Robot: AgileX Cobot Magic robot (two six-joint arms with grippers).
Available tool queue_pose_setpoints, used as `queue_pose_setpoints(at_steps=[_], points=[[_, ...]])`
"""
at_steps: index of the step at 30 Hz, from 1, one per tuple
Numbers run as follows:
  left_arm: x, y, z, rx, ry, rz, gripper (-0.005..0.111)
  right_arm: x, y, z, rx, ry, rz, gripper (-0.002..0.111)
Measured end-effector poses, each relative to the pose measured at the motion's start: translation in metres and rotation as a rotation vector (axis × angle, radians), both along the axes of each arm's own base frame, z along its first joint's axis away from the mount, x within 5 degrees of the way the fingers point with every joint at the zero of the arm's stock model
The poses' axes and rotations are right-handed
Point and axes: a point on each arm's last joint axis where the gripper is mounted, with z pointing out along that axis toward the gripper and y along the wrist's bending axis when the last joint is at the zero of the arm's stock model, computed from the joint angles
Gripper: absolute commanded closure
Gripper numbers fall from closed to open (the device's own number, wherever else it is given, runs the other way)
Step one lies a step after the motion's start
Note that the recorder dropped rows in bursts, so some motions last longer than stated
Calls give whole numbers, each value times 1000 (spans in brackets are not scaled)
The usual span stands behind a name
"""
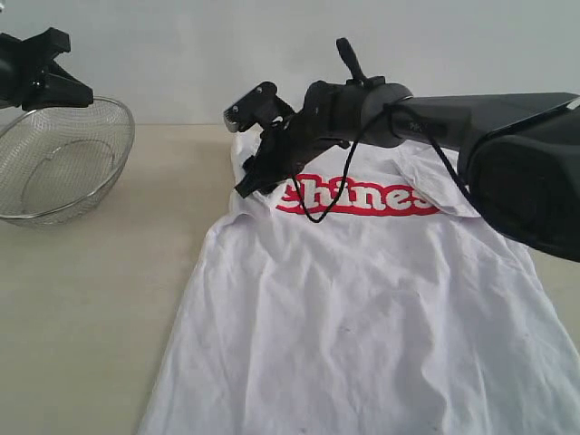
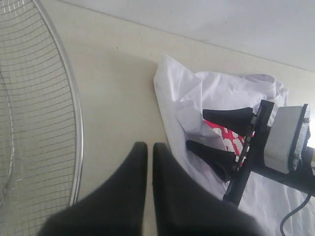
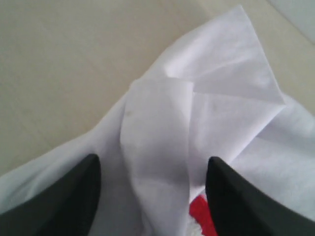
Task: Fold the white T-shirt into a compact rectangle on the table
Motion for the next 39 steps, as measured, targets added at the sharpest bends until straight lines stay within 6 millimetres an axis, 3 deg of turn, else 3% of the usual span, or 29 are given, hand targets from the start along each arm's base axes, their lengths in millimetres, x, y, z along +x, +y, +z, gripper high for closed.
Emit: queue_pose_setpoints(at_steps=[4, 7, 10, 19, 23, 34, 37, 39], points=[[0, 0, 0, 0, 0, 0, 102, 0, 0, 0, -2, 1, -5, 66], [0, 0, 0, 0, 0, 0, 102, 0, -1, 0, -10, -4, -3, 94], [0, 0, 0, 0, 0, 0, 102, 2, -1, 1, 28, -7, -55, 108], [0, 0, 0, 0, 0, 0, 102, 6, -9, 1, 68, 17, -243, 108], [0, 0, 0, 0, 0, 0, 102, 10, -30, 0, 86, 71, -329, 108], [0, 0, 0, 2, -3, -3, 102, 12, -46, 17, 111, 89, -391, 108], [0, 0, 0, 4, -5, -5, 102, 11, -47, 16, 104, 102, -391, 95], [0, 0, 0, 5, -6, -6, 102, 11, -47, 16, 104, 107, -392, 75]])
